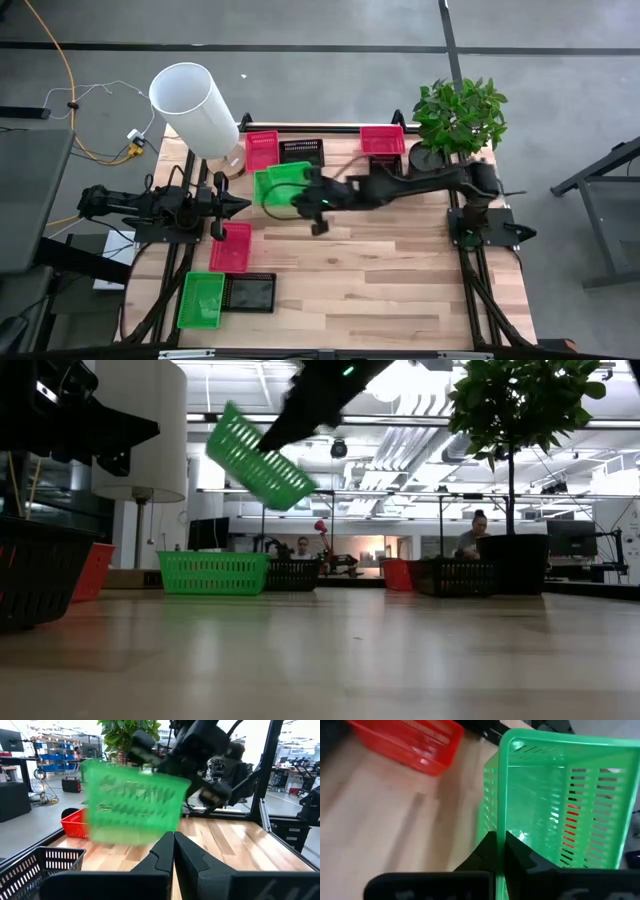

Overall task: Stack baskets by color
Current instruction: Stack the right green basket on top of the top green basket

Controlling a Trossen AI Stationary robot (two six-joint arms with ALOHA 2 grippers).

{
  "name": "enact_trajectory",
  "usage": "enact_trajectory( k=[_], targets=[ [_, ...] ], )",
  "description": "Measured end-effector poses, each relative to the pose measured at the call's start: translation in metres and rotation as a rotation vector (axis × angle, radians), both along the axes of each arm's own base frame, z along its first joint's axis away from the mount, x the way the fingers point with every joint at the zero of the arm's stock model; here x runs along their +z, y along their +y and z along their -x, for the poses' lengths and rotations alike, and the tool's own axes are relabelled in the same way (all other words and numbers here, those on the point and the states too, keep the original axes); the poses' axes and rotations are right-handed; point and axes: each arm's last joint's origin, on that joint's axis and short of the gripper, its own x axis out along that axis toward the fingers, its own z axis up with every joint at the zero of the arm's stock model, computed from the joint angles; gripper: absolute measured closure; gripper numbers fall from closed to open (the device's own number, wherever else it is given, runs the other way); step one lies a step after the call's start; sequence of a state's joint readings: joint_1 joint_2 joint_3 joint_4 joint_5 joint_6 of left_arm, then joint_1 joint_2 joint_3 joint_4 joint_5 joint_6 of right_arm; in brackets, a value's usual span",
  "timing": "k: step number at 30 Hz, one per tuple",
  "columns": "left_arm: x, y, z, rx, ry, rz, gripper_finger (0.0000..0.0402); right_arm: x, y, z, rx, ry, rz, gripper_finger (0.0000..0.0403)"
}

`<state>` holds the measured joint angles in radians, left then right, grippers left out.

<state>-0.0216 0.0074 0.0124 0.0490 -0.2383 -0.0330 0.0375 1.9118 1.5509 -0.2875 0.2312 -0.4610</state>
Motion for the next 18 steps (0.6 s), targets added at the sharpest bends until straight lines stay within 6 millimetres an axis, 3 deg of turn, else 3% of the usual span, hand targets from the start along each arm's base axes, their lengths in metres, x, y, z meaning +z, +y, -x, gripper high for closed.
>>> enact_trajectory(
  k=[9, 18],
  targets=[
    [0.000, 0.000, 0.000, 0.001, 0.000, 0.000, 0.0401, -0.026, -0.034, -0.064, -0.058, 0.112, 0.091, 0.0402],
    [0.000, 0.000, 0.000, 0.000, 0.000, 0.000, 0.0402, -0.047, -0.034, -0.090, -0.102, 0.179, 0.037, 0.0403]
  ],
)
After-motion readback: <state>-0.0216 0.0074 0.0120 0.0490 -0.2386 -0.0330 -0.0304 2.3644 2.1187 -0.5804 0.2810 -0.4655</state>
